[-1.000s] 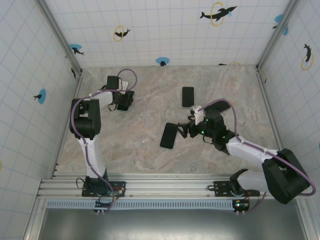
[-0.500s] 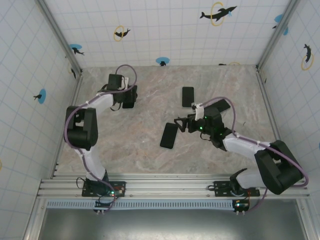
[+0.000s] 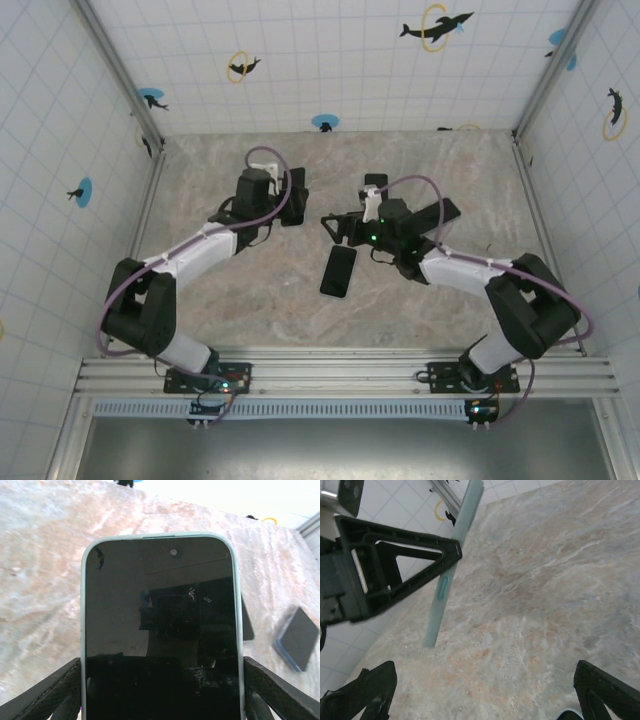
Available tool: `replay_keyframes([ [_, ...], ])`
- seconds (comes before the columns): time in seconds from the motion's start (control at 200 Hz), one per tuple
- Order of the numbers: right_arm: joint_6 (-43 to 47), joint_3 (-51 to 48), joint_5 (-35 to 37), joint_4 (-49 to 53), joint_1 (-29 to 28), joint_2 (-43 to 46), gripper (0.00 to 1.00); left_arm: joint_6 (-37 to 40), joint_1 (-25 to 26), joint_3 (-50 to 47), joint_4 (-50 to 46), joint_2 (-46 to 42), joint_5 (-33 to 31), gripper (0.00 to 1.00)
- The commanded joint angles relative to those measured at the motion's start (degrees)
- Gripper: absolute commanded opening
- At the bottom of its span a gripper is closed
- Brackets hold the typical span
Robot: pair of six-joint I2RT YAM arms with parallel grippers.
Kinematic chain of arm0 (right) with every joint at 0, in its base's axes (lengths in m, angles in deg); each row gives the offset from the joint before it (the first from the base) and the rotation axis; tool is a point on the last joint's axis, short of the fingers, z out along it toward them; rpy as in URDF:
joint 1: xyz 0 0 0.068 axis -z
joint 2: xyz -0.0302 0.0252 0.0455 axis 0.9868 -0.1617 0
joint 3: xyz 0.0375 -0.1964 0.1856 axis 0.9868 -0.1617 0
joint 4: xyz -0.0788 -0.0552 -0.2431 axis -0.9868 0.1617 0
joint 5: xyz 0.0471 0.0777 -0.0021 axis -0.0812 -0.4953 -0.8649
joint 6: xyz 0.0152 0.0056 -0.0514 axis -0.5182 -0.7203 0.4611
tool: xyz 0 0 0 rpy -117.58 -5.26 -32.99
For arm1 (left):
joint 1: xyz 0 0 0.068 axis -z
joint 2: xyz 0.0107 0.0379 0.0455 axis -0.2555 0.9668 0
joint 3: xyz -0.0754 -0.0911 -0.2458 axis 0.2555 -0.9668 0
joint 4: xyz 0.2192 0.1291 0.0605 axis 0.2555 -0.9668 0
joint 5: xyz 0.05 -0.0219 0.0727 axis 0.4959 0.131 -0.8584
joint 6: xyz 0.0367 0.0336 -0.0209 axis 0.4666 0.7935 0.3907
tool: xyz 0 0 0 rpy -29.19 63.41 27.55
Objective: Take the phone out of the phone case
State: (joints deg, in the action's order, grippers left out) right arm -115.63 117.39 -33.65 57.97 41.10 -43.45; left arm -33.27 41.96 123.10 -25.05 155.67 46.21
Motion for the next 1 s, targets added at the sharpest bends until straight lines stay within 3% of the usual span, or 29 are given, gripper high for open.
replay_keyframes([
  [0.0,-2.8,3.4,3.6,-1.3,-1.7,-2.3,0.85,-4.1,2.8,-0.9,5.8,-3.7,-4.3,0.63],
  [0.21,-4.4,5.6,5.6,-0.7,-3.9,-4.9,0.71,-5.7,5.7,-3.0,7.0,-5.5,-6.8,0.64],
  [0.46,-6.8,6.9,5.6,-1.6,-5.1,-7.1,0.43,-6.2,8.0,-3.5,7.7,-7.0,-9.9,0.64],
  [0.616,-8.1,7.3,6.9,-2.5,-6.0,-7.7,0.37,-8.8,8.2,-5.2,10.0,-7.3,-10.3,0.64],
  [0.811,-9.0,7.8,7.3,-3.3,-6.5,-7.9,0.17,-8.9,8.6,-4.6,10.3,-6.7,-10.1,0.64],
  [0.911,-9.1,7.6,7.7,-3.3,-6.5,-7.3,0.03,-9.0,8.6,-4.4,10.2,-6.6,-9.3,0.71],
  [0.996,-9.1,7.3,7.9,-3.2,-6.4,-6.5,0.0,-9.1,8.6,-4.2,9.3,-6.6,-7.8,0.86],
])
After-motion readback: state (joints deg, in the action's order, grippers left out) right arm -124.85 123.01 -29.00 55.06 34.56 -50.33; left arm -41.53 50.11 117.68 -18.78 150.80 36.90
